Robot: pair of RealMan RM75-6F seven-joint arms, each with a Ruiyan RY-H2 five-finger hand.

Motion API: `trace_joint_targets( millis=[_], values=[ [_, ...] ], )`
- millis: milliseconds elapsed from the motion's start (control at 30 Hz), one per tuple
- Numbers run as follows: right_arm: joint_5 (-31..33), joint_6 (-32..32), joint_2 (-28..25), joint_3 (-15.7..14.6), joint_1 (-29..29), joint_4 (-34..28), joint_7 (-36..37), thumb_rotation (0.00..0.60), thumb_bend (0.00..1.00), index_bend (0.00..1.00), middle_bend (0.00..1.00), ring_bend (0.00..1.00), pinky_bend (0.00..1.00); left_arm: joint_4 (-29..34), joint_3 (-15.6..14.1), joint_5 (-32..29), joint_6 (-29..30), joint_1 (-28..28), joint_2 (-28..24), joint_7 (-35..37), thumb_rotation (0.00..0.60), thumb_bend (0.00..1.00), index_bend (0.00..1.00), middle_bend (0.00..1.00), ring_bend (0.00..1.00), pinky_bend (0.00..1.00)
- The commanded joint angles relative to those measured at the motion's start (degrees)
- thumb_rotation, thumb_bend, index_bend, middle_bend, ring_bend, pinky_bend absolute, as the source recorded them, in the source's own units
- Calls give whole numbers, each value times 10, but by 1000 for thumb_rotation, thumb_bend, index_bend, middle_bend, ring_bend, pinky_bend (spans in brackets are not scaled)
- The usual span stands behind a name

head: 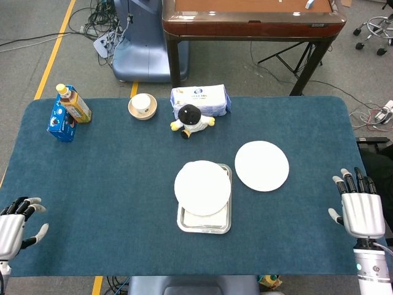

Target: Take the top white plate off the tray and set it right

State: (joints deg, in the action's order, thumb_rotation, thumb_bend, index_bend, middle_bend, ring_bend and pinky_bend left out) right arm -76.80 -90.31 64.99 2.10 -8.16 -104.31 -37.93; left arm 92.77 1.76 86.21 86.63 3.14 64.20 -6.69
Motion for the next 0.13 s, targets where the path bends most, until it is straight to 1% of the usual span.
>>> trace_joint_targets(
  millis=[33, 133],
  values=[
    [8, 6, -6, 8, 2, 3, 14, 600, 0, 285, 195, 84, 186, 0, 0, -3, -4, 1, -1, 3, 600, 274, 423, 301, 187, 319],
    [19, 19, -9, 14, 0, 6, 23, 600, 0, 286, 195, 84, 186, -1, 2, -9, -9, 3, -1, 3, 600, 274, 423, 301, 187, 319]
  ],
)
